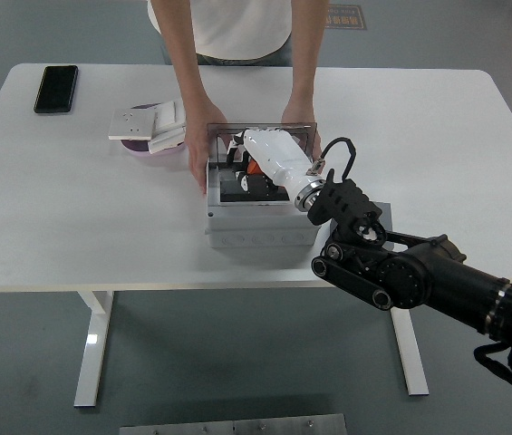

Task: Fetch the battery,place it into the box,close the lid of the box

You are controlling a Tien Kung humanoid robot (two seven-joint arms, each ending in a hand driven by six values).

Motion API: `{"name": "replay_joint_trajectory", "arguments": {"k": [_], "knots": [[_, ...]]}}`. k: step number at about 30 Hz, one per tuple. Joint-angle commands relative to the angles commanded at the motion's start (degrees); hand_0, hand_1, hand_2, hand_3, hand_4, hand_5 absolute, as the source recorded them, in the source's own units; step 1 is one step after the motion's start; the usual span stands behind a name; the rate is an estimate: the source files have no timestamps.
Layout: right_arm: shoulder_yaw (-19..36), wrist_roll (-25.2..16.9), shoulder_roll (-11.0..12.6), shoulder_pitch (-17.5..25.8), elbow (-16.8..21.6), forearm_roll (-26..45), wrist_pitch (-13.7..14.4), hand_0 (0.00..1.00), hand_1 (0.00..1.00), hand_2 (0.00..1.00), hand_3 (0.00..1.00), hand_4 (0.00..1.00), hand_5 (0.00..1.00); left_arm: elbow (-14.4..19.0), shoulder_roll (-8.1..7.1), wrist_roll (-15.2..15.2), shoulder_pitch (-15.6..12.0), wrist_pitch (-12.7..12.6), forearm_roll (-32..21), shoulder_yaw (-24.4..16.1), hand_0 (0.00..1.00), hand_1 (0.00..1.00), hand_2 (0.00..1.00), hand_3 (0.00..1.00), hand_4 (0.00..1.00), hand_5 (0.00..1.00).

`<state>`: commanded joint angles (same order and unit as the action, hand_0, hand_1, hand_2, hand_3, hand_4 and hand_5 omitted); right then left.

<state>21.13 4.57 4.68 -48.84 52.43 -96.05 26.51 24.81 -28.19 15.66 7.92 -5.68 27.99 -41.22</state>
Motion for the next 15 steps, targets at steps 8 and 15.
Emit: {"name": "replay_joint_trajectory", "arguments": {"k": [8, 15], "knots": [[0.1, -0.1, -0.8, -0.1, -0.2, 0.2, 0.4, 0.216, 0.242, 0.309, 0.328, 0.101, 0.002, 0.0, 0.02, 0.1, 0.0, 0.0, 0.2, 0.0, 0.642, 0.745, 0.589, 0.505, 0.428, 0.002], [0.1, -0.4, -1.1, 0.1, -0.4, 0.6, 0.6, 0.216, 0.243, 0.309, 0.329, 0.104, 0.002, 0.0, -0.03, 0.1, 0.1, 0.0, 0.3, -0.1, 0.642, 0.745, 0.589, 0.505, 0.428, 0.002]]}}
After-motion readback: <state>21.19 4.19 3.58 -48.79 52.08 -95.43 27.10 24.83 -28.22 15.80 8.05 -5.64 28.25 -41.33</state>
